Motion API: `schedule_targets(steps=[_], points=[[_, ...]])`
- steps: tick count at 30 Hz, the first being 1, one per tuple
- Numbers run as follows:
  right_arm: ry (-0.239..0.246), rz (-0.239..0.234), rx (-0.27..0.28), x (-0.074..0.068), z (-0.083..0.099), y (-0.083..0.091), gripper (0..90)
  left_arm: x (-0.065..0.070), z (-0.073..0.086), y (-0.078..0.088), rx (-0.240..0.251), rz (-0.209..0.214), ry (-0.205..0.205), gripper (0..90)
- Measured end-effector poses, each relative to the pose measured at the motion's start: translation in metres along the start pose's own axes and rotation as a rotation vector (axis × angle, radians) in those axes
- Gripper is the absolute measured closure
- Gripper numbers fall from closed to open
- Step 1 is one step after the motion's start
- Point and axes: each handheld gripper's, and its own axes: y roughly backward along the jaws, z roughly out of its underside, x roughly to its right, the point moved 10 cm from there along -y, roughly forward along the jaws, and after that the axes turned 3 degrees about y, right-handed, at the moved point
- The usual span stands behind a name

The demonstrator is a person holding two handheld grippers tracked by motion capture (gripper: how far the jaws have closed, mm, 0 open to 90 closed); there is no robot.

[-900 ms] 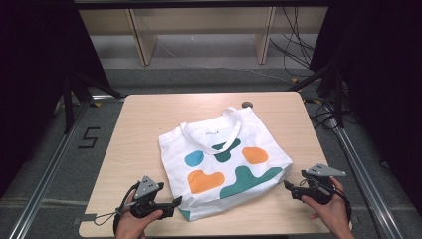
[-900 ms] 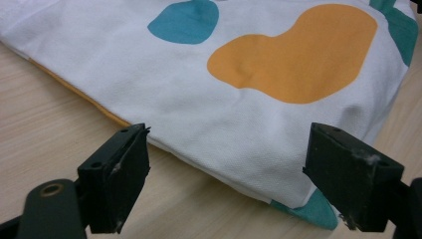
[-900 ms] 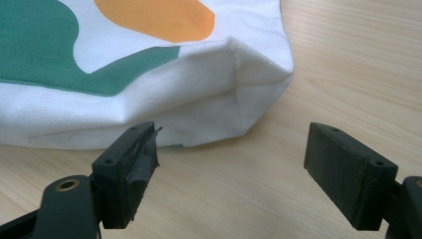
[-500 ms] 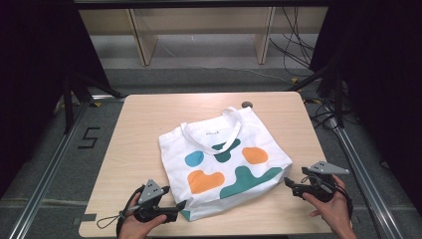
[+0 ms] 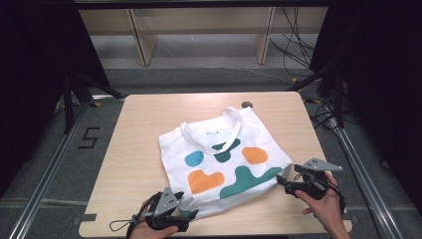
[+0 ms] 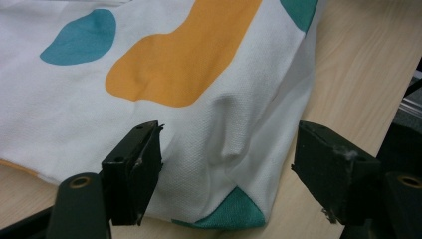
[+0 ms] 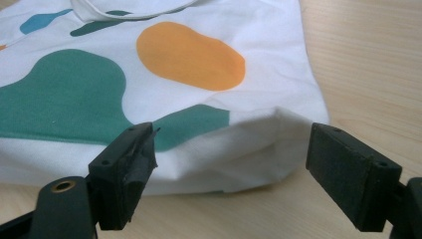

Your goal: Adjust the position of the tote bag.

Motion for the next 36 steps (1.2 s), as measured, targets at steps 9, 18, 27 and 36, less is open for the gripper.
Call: schedule_targets(steps=[9,18,27,36], points=[[0.008,0.026,-0.072,-0.002,0.007,-0.027,29.5,-0.015,0.008,-0.009,-0.085,-0.131,-0.205,57.5],[0.057,0.045,-0.074,0.011,-0.005,-0.048,69.2,0.005,0.005,-0.024,-0.104,-0.111,-0.274,74.7],[-0.055,0.1,-0.027,0.058,-0.04,-0.085,42.4,0.041,-0.014,-0.065,-0.083,-0.029,-0.304,76.6],[-0.023,0.074,-0.022,0.04,-0.03,-0.03,36.6,0.071,-0.032,-0.095,-0.061,0.033,-0.288,76.7]])
